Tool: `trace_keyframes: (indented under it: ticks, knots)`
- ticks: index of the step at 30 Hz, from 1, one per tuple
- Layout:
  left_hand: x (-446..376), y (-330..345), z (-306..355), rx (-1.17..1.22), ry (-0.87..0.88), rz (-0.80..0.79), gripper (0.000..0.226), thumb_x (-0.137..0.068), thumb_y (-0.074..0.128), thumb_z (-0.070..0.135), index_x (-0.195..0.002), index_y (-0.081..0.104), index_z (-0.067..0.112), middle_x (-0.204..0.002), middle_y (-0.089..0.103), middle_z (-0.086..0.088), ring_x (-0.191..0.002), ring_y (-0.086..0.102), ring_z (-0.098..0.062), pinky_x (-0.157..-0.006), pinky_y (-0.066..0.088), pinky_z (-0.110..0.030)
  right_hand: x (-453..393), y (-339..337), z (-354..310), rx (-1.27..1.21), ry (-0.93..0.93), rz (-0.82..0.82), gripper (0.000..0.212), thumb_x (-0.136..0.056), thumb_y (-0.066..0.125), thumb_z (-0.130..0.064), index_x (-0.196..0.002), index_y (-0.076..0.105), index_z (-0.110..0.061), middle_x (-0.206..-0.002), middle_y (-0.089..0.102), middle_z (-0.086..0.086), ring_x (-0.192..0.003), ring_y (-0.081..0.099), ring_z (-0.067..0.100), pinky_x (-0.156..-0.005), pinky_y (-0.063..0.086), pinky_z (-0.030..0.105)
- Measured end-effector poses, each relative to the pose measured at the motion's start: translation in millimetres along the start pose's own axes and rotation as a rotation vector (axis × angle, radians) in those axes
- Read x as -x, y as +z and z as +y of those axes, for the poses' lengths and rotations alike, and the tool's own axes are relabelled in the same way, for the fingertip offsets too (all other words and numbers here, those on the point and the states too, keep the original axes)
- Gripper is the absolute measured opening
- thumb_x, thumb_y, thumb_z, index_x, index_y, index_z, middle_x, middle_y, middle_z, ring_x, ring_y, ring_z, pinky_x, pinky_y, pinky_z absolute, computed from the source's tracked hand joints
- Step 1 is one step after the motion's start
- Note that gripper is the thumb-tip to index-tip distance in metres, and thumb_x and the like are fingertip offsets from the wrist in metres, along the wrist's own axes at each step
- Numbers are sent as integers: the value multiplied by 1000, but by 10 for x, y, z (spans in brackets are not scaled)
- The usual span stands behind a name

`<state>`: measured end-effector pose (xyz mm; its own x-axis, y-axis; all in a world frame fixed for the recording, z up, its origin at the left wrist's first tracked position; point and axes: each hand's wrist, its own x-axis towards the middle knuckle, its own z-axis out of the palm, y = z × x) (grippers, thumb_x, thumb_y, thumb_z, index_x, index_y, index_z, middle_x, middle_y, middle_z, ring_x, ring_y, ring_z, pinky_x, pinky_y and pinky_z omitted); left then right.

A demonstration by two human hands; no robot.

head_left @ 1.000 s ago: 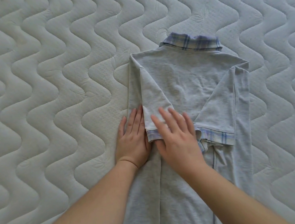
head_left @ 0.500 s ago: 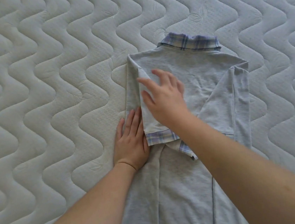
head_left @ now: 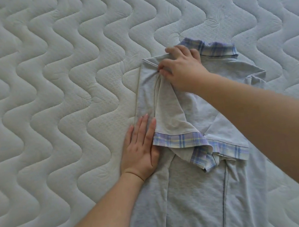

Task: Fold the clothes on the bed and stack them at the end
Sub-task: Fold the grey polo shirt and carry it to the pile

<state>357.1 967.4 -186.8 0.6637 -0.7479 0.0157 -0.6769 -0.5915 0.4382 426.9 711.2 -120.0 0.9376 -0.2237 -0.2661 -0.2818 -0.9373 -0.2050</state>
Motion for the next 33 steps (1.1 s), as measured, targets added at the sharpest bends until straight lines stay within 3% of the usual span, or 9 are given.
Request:
trace_keyframes:
  ticks: [4,7,11,14,17,21,24,28,33]
  knots:
    - [15,-8,3,34,13,35,59,-95,29,28,-152,24,15,-157,31,-18,-147,30,-29,-116,28,-53,207,5,-37,-123,82,143,32,-101,44,-33,-128,60,-30,-149,40,0,-141,25,23,-111,13,36]
    - [28,-16,5,35,24,38,56,-95,29,29,-150,29,21,-156,30,-23,-146,30,-33,-117,25,-52,656,13,-120,-285,239,227,29,-100,47,-30,-125,60,-22,-125,57,2,-120,46,24,-100,29,36]
    - [28,-24,-2,1,34,9,49,-96,26,36,-141,40,23,-155,30,-25,-145,31,-35,-117,24,-51,1479,142,-290,-324,363,-85,62,-90,39,-66,-138,43,-27,-120,54,-4,-113,52,19,-97,37,36]
    - [29,-19,-2,5,25,6,48,-97,25,35,-139,44,20,-155,32,-23,-145,32,-34,-117,24,-50,2015,326,-459,-208,435,-110,82,-77,42,-79,-140,41,-27,-119,54,-7,-114,48,17,-96,29,32]
    - [18,-4,6,-10,19,30,50,-99,28,33,-139,51,15,-154,35,-22,-144,34,-33,-117,26,-50,2163,468,-555,-294,541,35,50,-82,62,-62,-114,57,-23,-98,54,-10,-101,50,18,-80,22,29]
    - [2,7,10,-52,25,59,52,-97,32,29,-142,51,14,-153,36,-22,-144,35,-32,-116,27,-49,2109,483,-688,-492,598,159,23,-89,66,-36,-88,48,-22,-80,56,-8,-82,55,22,-71,29,31]
    - [6,23,-3,-65,39,70,55,-93,36,25,-146,46,17,-154,34,-23,-145,32,-32,-117,26,-50,2116,473,-746,-591,642,129,24,-90,64,-30,-106,47,-25,-87,59,-9,-80,59,20,-66,43,35]
    - [0,34,-18,-81,46,51,61,-88,37,24,-149,41,26,-156,30,-23,-147,27,-32,-119,21,-50,2232,469,-767,-803,565,216,42,-87,57,-3,-120,53,-28,-111,58,-13,-93,63,18,-76,55,43]
    - [5,41,-26,-85,45,45,58,-91,33,26,-149,43,26,-157,28,-22,-148,25,-30,-120,19,-49,2456,530,-785,-631,324,355,49,-89,51,6,-127,65,-21,-142,51,-1,-102,62,14,-79,57,36]
